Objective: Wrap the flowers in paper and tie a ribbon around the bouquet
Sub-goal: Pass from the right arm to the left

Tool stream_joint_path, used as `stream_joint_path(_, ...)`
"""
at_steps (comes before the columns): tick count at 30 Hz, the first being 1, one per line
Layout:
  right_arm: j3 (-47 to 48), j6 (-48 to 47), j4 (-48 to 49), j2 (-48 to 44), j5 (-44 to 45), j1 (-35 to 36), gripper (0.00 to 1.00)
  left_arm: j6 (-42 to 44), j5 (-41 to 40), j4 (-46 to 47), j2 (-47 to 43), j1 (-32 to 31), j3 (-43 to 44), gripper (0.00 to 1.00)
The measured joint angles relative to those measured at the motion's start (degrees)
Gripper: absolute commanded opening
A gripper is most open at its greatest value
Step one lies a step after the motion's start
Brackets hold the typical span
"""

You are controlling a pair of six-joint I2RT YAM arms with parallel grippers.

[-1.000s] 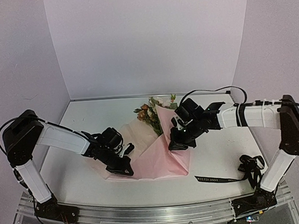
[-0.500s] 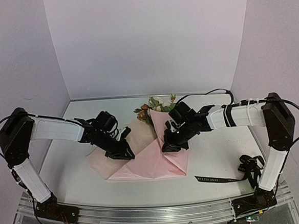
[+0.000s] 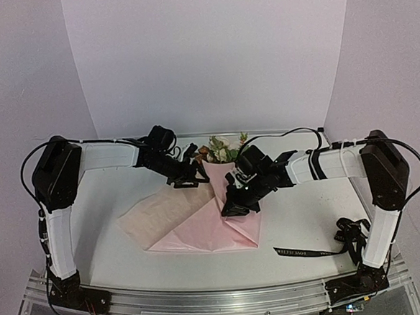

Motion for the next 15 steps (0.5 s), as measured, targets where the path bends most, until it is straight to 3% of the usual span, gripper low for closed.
stream_joint_path(15, 0.2, -7.0, -1.3, 0.0, -2.8, 0.0, 0.0, 9.0, 4.5, -8.3, 5.5, 0.1, 9.2, 0.61)
